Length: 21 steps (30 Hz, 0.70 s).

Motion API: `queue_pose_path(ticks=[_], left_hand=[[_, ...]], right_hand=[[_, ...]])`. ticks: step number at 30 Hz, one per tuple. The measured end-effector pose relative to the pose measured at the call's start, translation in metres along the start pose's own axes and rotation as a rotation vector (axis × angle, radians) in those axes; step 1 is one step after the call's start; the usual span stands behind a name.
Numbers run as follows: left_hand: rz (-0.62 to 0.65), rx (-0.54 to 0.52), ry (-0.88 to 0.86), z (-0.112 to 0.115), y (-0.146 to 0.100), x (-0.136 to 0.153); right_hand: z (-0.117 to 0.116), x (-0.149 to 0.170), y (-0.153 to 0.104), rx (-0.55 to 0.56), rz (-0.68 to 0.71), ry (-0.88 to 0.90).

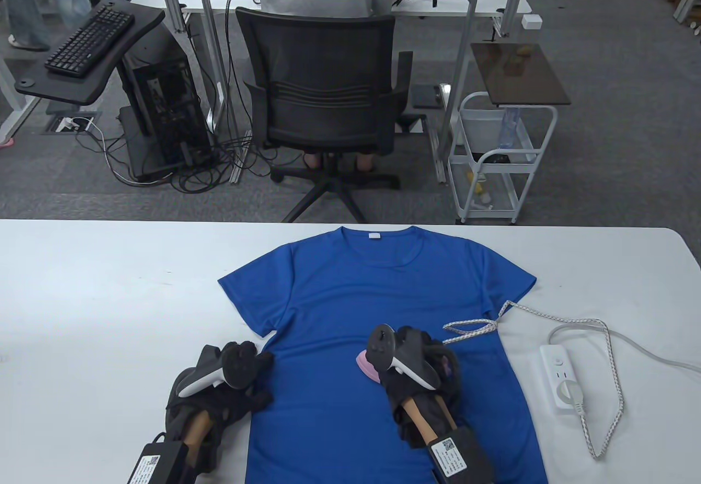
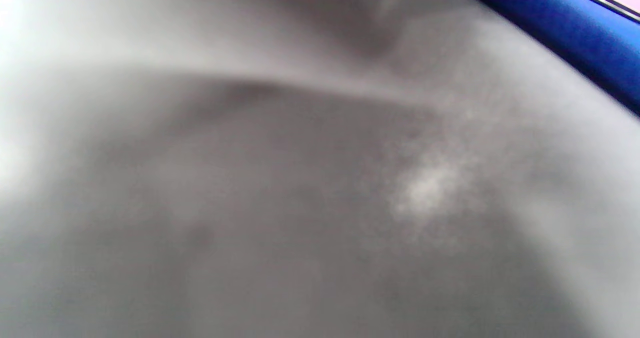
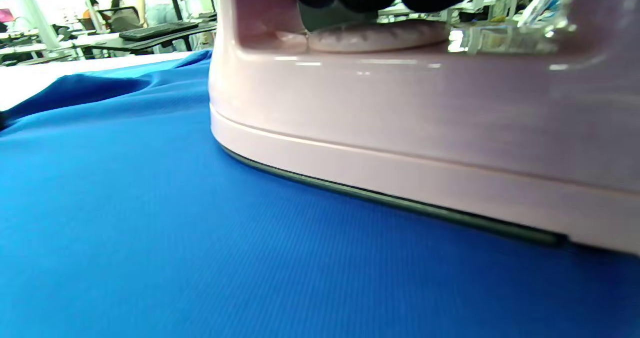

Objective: Iron t-shirt with electric iron on table

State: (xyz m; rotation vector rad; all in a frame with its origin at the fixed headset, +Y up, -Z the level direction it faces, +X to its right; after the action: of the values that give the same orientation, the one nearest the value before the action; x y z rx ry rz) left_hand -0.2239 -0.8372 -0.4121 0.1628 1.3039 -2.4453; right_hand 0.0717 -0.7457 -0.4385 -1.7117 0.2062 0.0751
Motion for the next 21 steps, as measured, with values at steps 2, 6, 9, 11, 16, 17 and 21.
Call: queue_pose_path(ticks=[2, 6, 9, 11, 16, 17, 21], left_hand=[[0.000, 0.000, 0.000, 0.000, 0.000, 0.000], [0.001, 0.001, -0.002, 0.000, 0.000, 0.000], [0.000, -0.001, 0.000, 0.000, 0.000, 0.000], [-0.001, -0.001, 0.002, 0.000, 0.000, 0.000], [-0.001, -0.002, 0.000, 0.000, 0.000, 0.000], [-0.002, -0.002, 0.001, -0.001, 0.000, 0.000], [-0.001, -0.001, -0.001, 0.000, 0.000, 0.000]], right_hand=[[0.001, 0.004, 0.007, 0.004, -0.015, 0.017], [0.001, 0.010, 0.017, 0.008, -0.051, 0.032], [0.001, 0.011, 0.015, 0.014, -0.038, 0.031], [0.001, 0.010, 0.014, 0.036, -0.027, 0.015], [0.000, 0.009, 0.007, 0.026, 0.012, 0.000], [0.000, 0.009, 0.005, 0.021, 0.020, 0.000], [-0.002, 0.007, -0.012, 0.027, 0.076, -0.015]])
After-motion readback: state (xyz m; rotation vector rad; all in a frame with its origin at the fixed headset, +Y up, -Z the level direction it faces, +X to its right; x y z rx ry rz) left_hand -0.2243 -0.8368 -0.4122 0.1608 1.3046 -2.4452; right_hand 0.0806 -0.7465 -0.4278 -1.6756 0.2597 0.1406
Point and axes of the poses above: the tracker on the back of each hand, its own x axis roughly to the little-finger side, its own y axis roughly from the wrist to the fingertips, z = x × y, the point moved 5 cm from there along y, roughly from the wrist to the fingertips, and after that the axes turned 6 degrees about z, right-handed, at the moved point
